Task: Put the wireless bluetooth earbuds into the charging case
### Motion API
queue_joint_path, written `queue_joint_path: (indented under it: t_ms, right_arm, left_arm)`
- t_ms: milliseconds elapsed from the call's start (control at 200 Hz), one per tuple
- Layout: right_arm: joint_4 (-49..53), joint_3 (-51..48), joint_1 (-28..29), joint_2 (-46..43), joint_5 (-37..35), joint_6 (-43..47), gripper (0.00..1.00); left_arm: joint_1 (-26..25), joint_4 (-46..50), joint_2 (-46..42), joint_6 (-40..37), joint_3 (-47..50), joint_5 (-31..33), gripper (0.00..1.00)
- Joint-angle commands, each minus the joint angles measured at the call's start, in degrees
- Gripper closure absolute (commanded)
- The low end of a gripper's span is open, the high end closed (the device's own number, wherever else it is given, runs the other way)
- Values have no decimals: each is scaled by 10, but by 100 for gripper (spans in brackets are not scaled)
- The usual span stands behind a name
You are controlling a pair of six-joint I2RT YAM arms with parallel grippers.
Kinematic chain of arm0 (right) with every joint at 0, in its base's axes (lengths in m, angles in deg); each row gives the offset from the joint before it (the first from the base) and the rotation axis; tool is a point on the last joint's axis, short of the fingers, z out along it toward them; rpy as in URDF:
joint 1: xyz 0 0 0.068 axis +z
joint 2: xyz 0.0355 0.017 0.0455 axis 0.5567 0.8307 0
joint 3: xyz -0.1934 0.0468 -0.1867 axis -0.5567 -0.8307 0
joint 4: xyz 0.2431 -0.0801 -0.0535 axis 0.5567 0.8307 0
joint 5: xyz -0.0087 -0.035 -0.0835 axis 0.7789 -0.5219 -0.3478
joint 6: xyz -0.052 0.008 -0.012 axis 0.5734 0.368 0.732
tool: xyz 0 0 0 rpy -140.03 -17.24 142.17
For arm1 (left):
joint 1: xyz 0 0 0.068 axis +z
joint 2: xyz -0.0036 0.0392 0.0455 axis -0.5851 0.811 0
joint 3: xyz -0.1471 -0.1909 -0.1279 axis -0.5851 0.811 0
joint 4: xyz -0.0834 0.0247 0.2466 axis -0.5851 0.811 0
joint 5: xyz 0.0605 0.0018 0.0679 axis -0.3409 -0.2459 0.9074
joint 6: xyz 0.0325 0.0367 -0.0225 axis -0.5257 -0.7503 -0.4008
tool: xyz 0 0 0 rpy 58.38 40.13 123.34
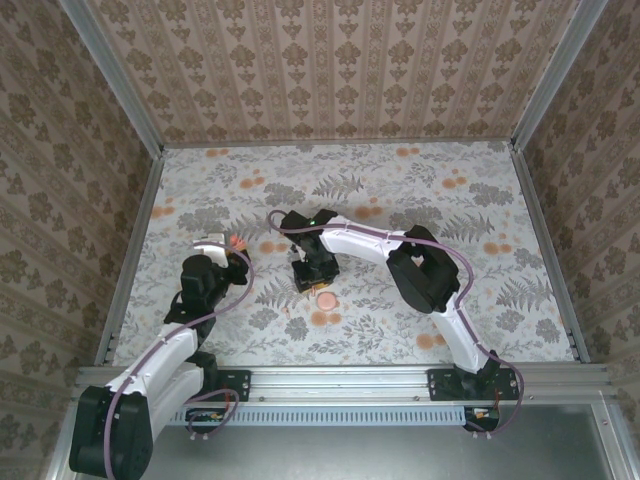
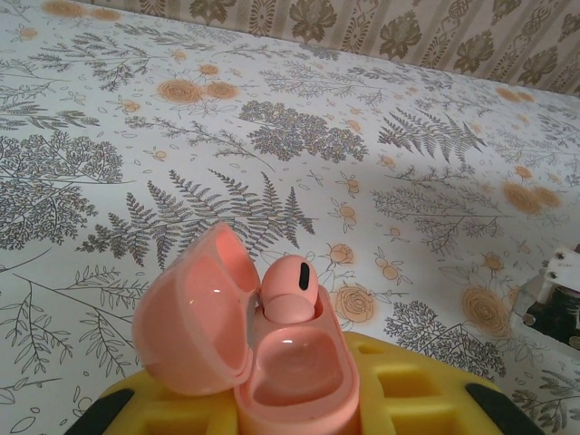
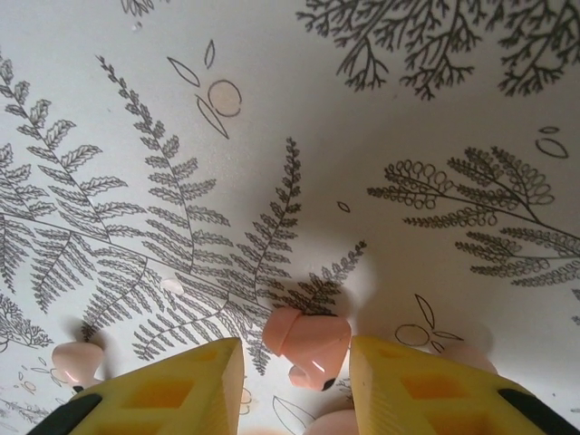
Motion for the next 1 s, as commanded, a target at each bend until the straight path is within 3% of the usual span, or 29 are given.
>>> queue_joint_path:
  t_ms: [0, 610, 995]
  right_arm:
    - [1, 13, 6, 19, -13, -11, 64]
    - [38, 22, 26, 34, -92, -21, 70]
    - [-51, -39, 27, -25, -107, -47, 75]
  left_arm:
    - [5, 3, -11, -7, -6, 5, 81]
    - [7, 8, -18, -7, -5, 2, 81]
    - [7, 5, -9, -8, -9, -10, 80]
